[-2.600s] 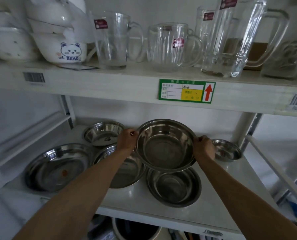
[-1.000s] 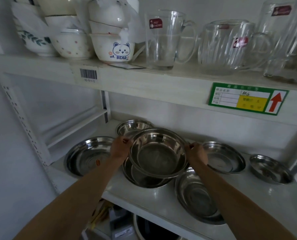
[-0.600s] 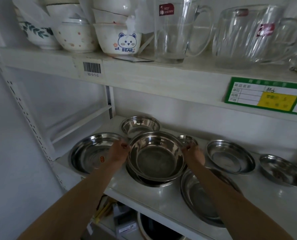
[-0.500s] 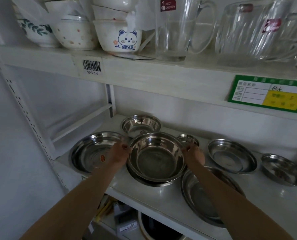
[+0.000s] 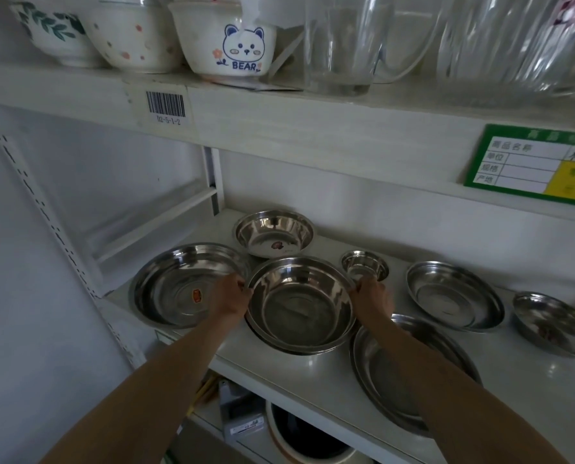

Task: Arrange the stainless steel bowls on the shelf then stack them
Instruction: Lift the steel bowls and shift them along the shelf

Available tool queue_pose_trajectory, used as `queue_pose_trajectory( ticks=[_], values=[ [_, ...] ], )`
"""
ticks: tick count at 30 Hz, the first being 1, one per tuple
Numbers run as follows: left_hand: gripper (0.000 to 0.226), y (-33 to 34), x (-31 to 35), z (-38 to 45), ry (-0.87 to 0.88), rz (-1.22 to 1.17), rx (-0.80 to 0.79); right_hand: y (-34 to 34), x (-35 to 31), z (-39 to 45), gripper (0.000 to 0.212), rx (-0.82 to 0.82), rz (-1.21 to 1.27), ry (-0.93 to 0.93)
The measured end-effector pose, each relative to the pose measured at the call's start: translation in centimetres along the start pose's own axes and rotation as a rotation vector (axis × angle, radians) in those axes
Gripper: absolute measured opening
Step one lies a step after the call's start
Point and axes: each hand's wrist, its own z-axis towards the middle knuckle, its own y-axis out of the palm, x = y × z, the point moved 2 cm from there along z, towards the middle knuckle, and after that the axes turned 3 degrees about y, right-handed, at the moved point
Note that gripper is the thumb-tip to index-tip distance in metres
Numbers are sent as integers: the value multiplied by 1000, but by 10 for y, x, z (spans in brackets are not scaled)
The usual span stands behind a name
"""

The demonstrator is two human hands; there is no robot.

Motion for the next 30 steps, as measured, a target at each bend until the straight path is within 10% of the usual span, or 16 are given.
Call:
queue_pose_trajectory(
  ticks=[30],
  values=[
    [16,15,-14,5,-26,73,1,15,10,11,22,-48,27,5]
  ],
)
